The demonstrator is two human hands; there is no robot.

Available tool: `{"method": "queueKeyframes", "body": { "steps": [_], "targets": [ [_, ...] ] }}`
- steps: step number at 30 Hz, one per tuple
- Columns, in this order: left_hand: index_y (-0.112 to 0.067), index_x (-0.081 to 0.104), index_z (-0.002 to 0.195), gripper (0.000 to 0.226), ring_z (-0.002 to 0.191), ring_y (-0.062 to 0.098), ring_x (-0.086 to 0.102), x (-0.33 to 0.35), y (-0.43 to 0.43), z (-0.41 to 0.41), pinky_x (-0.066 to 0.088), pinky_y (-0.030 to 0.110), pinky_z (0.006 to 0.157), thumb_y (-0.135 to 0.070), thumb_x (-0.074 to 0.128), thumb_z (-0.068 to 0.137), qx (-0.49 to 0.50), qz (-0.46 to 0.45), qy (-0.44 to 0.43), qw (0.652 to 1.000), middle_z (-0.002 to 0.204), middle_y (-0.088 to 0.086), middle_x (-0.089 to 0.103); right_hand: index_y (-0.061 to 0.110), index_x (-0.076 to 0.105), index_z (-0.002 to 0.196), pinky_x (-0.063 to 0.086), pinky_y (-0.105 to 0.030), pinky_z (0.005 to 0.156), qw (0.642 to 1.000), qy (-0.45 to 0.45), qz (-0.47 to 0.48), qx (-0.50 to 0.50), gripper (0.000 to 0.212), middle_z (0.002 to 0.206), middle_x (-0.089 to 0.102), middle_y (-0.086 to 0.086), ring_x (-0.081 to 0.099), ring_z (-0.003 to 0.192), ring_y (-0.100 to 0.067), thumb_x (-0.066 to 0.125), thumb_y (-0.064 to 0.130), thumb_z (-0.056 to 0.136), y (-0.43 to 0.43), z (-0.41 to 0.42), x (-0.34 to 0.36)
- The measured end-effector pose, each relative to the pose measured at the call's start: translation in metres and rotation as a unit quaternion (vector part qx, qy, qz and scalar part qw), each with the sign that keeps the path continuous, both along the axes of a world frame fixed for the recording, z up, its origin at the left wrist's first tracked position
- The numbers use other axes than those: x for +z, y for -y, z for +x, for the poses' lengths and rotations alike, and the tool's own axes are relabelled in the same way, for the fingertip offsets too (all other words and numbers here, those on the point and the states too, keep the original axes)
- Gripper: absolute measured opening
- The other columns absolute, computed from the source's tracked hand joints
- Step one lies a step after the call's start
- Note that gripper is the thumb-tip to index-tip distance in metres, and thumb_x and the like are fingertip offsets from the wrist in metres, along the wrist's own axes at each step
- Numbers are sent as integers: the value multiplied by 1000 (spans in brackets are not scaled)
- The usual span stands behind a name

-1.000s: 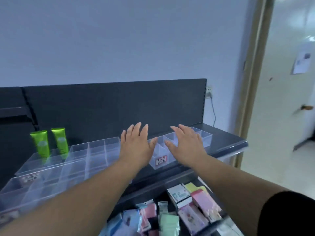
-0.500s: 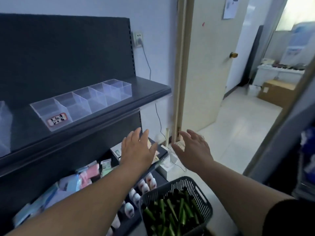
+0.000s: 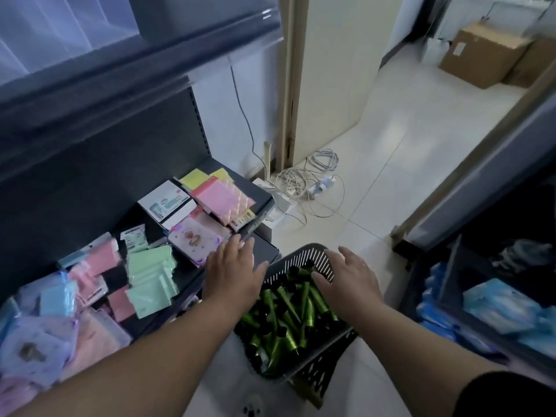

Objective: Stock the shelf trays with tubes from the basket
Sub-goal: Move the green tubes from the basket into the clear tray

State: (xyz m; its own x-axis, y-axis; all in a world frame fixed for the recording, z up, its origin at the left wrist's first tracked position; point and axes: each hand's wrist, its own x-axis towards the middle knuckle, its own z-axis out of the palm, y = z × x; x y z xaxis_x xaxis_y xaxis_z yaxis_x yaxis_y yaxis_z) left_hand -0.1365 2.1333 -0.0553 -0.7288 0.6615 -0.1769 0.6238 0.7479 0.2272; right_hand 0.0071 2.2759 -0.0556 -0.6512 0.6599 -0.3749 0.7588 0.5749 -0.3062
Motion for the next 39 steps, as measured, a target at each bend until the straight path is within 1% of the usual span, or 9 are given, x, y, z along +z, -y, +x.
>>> {"method": "queueKeyframes", "body": {
  "steps": [6, 9, 18, 22, 27, 30, 33, 36, 39],
  "targets": [
    [-25, 19, 150, 63, 145, 20, 9, -95, 4, -8, 10, 37, 117, -53, 35, 96, 8, -83, 59, 995, 158, 2, 13, 29, 21, 151, 15, -39, 119, 995, 84, -52, 21, 66, 161, 13, 0, 11, 147, -21, 38, 58, 94, -3, -7, -96],
    [-23, 20, 150, 63, 144, 20, 8, -144, 4, -3, 13, 35, 117, -51, 36, 97, 23, -101, 104, 989, 158, 2, 12, 29, 20, 152, 15, -39, 120, 990, 114, -83, 24, 67, 161, 13, -1, 11, 148, -21, 40, 57, 94, -8, -7, -143],
    [-25, 15, 151, 61, 145, 20, 2, -260, -22, 11, 11, 36, 117, -46, 38, 98, -14, -152, 142, 978, 159, 1, 6, 29, 18, 152, 25, -42, 117, 978, 135, -158, 34, 67, 161, 8, -2, 15, 146, -26, 46, 51, 95, -25, -12, -261],
    [-24, 12, 151, 63, 145, 23, 1, -290, -34, 10, 11, 37, 117, -41, 41, 98, -34, -153, 131, 979, 159, 2, 2, 27, 16, 152, 32, -45, 113, 975, 130, -182, 14, 71, 161, 7, -4, 22, 144, -30, 52, 46, 94, -28, -14, -295],
    [-29, 8, 152, 66, 145, 27, 6, -312, -37, 14, 14, 37, 116, -39, 44, 97, 42, -124, 170, 977, 159, 8, 0, 35, 14, 151, 36, -43, 108, 979, 88, -185, -5, 73, 159, 12, -4, 26, 142, -30, 56, 42, 92, -31, -24, -317],
    [-32, 7, 151, 64, 144, 29, 11, -322, -41, 14, 14, 39, 117, -42, 41, 98, 51, -143, 188, 970, 158, 12, 10, 38, 12, 151, 27, -44, 113, 978, 115, -171, 38, 71, 158, 19, -5, 19, 144, -30, 53, 42, 94, -36, -34, -331],
    [-34, 8, 151, 60, 145, 29, 11, -330, -47, 15, 8, 39, 117, -44, 37, 99, 32, -160, 184, 969, 157, 13, 13, 41, 10, 151, 12, -48, 117, 967, 166, -172, 88, 64, 161, 13, -1, 4, 147, -26, 45, 42, 97, -34, -41, -342],
    [-34, 13, 151, 59, 143, 29, 15, -334, -50, 18, 4, 38, 117, -43, 39, 99, 16, -152, 167, 974, 155, 14, 19, 41, 18, 150, 6, -48, 118, 970, 135, -180, 95, 57, 161, 12, 0, 3, 148, -20, 43, 35, 99, -24, -45, -346],
    [-34, 24, 147, 55, 137, 28, 26, -335, -53, 20, 7, 37, 118, -40, 45, 97, 8, -122, 139, 983, 146, 13, 34, 36, 37, 145, 16, -45, 118, 979, 39, -193, 50, 48, 158, 24, -3, 15, 147, -20, 47, 27, 99, -18, -45, -345]
  ]
}}
